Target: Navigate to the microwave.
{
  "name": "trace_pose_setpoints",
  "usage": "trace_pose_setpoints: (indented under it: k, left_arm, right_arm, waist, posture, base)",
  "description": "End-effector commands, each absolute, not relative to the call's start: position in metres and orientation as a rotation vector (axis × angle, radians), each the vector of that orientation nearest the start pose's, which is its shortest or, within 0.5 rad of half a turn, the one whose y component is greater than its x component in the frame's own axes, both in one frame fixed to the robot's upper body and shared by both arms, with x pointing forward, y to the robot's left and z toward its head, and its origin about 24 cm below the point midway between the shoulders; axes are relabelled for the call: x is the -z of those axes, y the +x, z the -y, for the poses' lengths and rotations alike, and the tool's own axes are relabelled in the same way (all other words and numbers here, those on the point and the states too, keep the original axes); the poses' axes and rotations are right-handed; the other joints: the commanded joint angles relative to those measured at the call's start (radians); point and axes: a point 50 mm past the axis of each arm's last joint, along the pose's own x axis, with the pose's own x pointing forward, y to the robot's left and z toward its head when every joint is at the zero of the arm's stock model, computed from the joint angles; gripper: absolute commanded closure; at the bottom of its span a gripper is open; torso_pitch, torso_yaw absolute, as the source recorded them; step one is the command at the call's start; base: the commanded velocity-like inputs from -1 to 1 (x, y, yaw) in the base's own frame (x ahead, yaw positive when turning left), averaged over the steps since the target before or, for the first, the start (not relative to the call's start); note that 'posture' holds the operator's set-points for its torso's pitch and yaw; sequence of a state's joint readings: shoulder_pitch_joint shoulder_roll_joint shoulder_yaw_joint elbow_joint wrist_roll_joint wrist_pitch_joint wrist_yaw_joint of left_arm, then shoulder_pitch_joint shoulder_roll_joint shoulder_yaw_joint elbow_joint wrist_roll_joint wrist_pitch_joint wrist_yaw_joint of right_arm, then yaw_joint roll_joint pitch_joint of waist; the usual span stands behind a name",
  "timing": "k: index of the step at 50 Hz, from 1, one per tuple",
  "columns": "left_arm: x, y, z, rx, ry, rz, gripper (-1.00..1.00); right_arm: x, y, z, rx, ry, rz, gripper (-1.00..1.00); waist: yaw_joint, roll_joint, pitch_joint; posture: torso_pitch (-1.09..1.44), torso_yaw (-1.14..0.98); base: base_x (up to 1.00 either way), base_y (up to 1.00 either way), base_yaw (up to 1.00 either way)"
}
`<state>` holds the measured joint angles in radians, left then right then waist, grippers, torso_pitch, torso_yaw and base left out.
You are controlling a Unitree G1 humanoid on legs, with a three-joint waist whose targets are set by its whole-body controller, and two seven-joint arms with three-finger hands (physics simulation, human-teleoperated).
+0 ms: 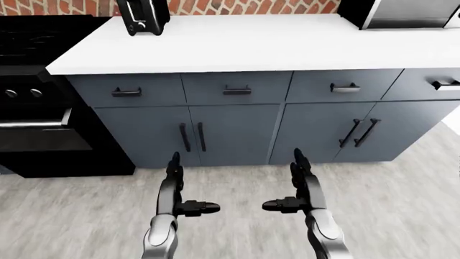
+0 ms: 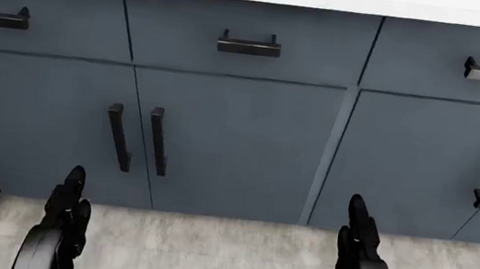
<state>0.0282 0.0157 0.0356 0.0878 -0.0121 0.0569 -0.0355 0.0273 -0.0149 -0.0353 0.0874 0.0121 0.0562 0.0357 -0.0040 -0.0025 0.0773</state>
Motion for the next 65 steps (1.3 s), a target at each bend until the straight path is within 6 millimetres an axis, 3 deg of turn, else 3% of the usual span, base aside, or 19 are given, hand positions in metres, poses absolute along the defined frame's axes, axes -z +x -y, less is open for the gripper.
trace_pose_setpoints:
  k: [1,3,5,7,8,24,25,27,28,38,43,46,48,52,56,58,59,60,65]
  left_arm:
    - [-0.0395,0.2512,-0.1589,0.005,0.014,-0.005,-1.0]
    - [-0.0389,0.2507,-0.1582,0.012,0.014,-0.009,-1.0]
    - [-0.039,0.2508,-0.1578,0.017,0.011,-0.006,-1.0]
    - [-0.0387,0.25,-0.158,0.016,0.012,-0.009,-1.0]
    - [-0.0397,0.2492,-0.1577,0.016,0.012,-0.009,-1.0]
    - [-0.0382,0.2482,-0.1578,0.013,0.016,-0.013,-1.0]
    - [-0.0364,0.2486,-0.1579,0.013,0.018,-0.014,-1.0]
    - [-0.0372,0.2477,-0.1577,0.014,0.018,-0.015,-1.0]
    - [-0.0372,0.2485,-0.1581,0.01,0.019,-0.012,-1.0]
    - [-0.0377,0.2493,-0.1574,0.014,0.019,-0.016,-1.0]
    - [-0.0389,0.2487,-0.1573,0.015,0.02,-0.018,-1.0]
    - [-0.0392,0.2484,-0.1573,0.016,0.02,-0.019,-1.0]
    - [-0.039,0.2485,-0.1576,0.016,0.02,-0.019,-1.0]
    - [-0.0385,0.2485,-0.1576,0.017,0.02,-0.019,-1.0]
    - [-0.0378,0.2483,-0.1573,0.018,0.021,-0.02,-1.0]
    - [-0.0379,0.2481,-0.1571,0.018,0.021,-0.02,-1.0]
    - [-0.0373,0.2485,-0.1572,0.018,0.021,-0.02,-1.0]
    - [-0.038,0.2481,-0.157,0.018,0.021,-0.02,-1.0]
    - [-0.0382,0.2478,-0.1569,0.018,0.022,-0.02,-1.0]
  right_arm:
    - [-0.044,0.2497,0.1568,-0.038,0.016,0.008,-1.0]
    - [-0.0438,0.2495,0.1565,-0.036,0.016,0.003,-1.0]
    - [-0.0435,0.2494,0.1561,-0.039,0.013,0.005,-1.0]
    - [-0.0445,0.2477,0.1559,-0.043,0.014,0.008,-1.0]
    - [-0.0442,0.2477,0.1559,-0.044,0.012,0.009,-1.0]
    - [-0.0428,0.2471,0.1545,-0.063,0.009,0.005,-1.0]
    - [-0.0427,0.2468,0.1539,-0.063,0.004,0.004,-1.0]
    - [-0.0421,0.2468,0.1532,-0.068,-0.003,0.005,-1.0]
    - [-0.0419,0.247,0.1533,-0.068,-0.001,0.004,-1.0]
    - [-0.0439,0.2478,0.1528,-0.07,-0.006,0.003,-1.0]
    - [-0.0447,0.2477,0.1522,-0.073,-0.008,0.006,-1.0]
    - [-0.0447,0.2475,0.1517,-0.075,-0.008,0.006,-1.0]
    - [-0.0449,0.2475,0.1515,-0.076,-0.008,0.006,-1.0]
    - [-0.0447,0.2475,0.1513,-0.077,-0.009,0.006,-1.0]
    - [-0.0435,0.2475,0.1516,-0.077,-0.009,0.006,-1.0]
    - [-0.0438,0.2474,0.1517,-0.077,-0.009,0.006,-1.0]
    - [-0.0443,0.2472,0.1516,-0.077,-0.009,0.006,-1.0]
    - [-0.0443,0.2472,0.1515,-0.077,-0.01,0.006,-1.0]
    - [-0.0439,0.2475,0.1516,-0.077,-0.011,0.006,-1.0]
  waist:
    - [-0.002,-0.008,-0.001]
    - [0.007,-0.002,-0.061]
    - [0.006,-0.006,-0.016]
    - [0.006,-0.007,-0.07]
    - [0.006,-0.007,-0.075]
    - [0.006,-0.003,-0.09]
    - [0.005,0.002,-0.105]
    - [0.006,-0.001,-0.067]
    - [0.005,0.006,-0.095]
    - [-0.001,0.025,-0.065]
    - [0.004,0.003,-0.059]
    - [-0.001,-0.053,-0.046]
    - [-0.004,-0.022,-0.053]
    - [-0.008,-0.037,-0.061]
    - [-0.009,0.008,-0.045]
    - [-0.009,0.062,-0.056]
    - [-0.003,0.112,-0.072]
    - [0.005,0.064,-0.062]
    - [0.007,0.036,-0.06]
  posture:
    - [0.0,0.0]
    - [0.0,0.0]
    - [0.0,0.0]
    - [0.0,0.0]
    - [0.0,0.0]
    - [0.0,0.0]
    - [0.0,0.0]
    - [0.0,0.0]
    - [0.0,0.0]
    - [0.0,0.0]
    - [0.0,0.0]
    - [0.0,0.0]
    - [0.0,0.0]
    - [0.0,0.0]
    - [0.0,0.0]
    - [0.0,0.0]
    - [0.0,0.0]
    - [0.0,0.0]
    - [0.0,0.0]
  base:
    - [0.0,0.0,0.0]
    - [0.0,0.0,0.0]
    - [0.0,0.0,0.0]
    - [0.0,0.0,0.0]
    - [0.0,0.0,0.0]
    - [0.0,0.01,0.0]
    - [0.0,0.05,0.0]
    - [0.0,0.05,0.0]
    - [0.0,0.06,0.0]
    - [0.0,0.19,0.0]
    - [0.0,0.23,0.0]
    - [0.0,0.26,0.0]
    - [0.0,0.25,0.0]
    - [0.0,0.26,0.0]
    - [0.0,0.26,0.0]
    - [0.0,0.26,0.0]
    - [0.0,0.26,0.0]
    - [0.0,0.26,0.0]
    - [0.0,0.25,0.0]
